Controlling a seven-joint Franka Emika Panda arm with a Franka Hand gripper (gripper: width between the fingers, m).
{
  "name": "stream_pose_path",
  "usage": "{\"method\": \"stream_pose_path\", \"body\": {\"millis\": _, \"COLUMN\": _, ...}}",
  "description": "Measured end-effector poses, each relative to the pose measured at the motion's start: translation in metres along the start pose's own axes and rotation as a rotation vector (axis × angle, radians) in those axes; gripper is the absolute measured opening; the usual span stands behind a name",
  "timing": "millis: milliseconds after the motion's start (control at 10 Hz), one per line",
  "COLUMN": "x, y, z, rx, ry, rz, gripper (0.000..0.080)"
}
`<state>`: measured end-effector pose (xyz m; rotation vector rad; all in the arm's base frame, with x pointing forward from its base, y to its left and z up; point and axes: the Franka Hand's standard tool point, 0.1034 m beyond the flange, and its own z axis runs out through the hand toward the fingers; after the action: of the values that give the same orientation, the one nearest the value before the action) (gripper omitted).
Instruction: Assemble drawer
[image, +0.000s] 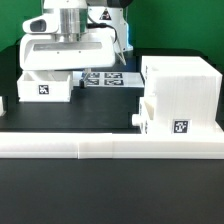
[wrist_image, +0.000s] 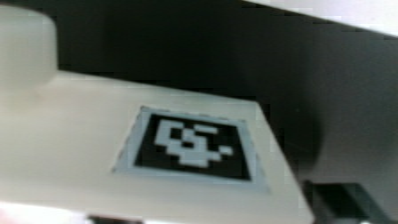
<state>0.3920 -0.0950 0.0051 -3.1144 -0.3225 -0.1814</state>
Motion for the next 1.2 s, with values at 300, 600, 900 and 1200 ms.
{"method": "stream_pose_path", "body": {"millis": 300, "x": 0.0, "y": 0.0, "z": 0.0, "rx": 0.0, "ry": 0.0, "rz": 0.0, "gripper": 0.0145}}
{"method": "stream_pose_path", "body": {"millis": 600, "x": 0.0, "y": 0.0, "z": 0.0, "rx": 0.0, "ry": 0.0, "rz": 0.0, "gripper": 0.0041}}
{"method": "stream_pose_path", "body": {"millis": 900, "x": 0.0, "y": 0.0, "z": 0.0, "rx": 0.0, "ry": 0.0, "rz": 0.0, "gripper": 0.0041}}
{"method": "stream_pose_path", "body": {"millis": 1200, "x": 0.034, "y": -0.015, "z": -0.02, "rx": 0.039, "ry": -0.04, "rz": -0.1, "gripper": 0.0041}}
